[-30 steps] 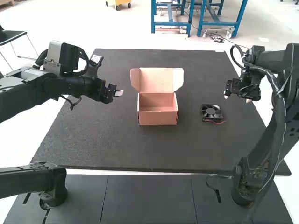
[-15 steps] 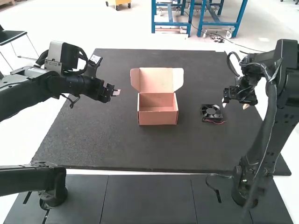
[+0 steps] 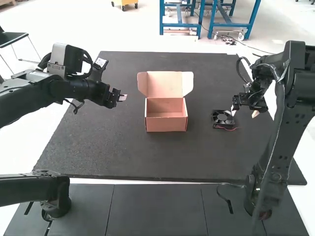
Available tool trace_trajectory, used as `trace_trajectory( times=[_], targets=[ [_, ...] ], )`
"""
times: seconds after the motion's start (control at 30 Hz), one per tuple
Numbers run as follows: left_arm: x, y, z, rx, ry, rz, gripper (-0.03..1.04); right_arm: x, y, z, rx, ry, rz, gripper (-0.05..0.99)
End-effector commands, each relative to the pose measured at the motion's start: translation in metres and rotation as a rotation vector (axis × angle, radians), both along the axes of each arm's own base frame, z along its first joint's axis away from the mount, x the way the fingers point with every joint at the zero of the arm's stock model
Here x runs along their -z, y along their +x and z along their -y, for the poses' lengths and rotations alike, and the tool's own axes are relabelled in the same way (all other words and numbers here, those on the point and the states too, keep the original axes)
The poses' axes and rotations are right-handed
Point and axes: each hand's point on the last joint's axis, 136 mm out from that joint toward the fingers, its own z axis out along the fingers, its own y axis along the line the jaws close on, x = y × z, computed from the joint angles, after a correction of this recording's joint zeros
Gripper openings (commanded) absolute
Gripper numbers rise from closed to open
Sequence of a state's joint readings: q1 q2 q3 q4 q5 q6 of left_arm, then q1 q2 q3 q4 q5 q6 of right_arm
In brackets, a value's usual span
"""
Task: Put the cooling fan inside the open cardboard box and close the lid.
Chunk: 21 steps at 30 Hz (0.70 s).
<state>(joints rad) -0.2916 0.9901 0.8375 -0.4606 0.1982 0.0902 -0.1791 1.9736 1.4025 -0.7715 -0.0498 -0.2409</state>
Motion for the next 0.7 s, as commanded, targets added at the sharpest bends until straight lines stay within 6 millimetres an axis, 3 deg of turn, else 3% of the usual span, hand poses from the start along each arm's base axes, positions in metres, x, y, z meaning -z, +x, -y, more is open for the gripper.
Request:
trace_trajectory(
  times=[0.0,0.37,0.67],
  targets=[
    [-0.024,0.006,0.002,0.006,-0.006,0.058,0.97,-0.006,0.011,-0.011,-0.033,0.026,0.023,0.87],
    [-0.027,0.005,0.003,0.011,-0.011,0.060,0.97,0.005,0.012,-0.015,-0.031,0.035,-0.019,0.87],
    [-0.027,-0.002,0.017,0.065,-0.016,0.050,0.97,0.012,0.013,-0.009,-0.021,0.019,-0.043,0.87]
  ],
)
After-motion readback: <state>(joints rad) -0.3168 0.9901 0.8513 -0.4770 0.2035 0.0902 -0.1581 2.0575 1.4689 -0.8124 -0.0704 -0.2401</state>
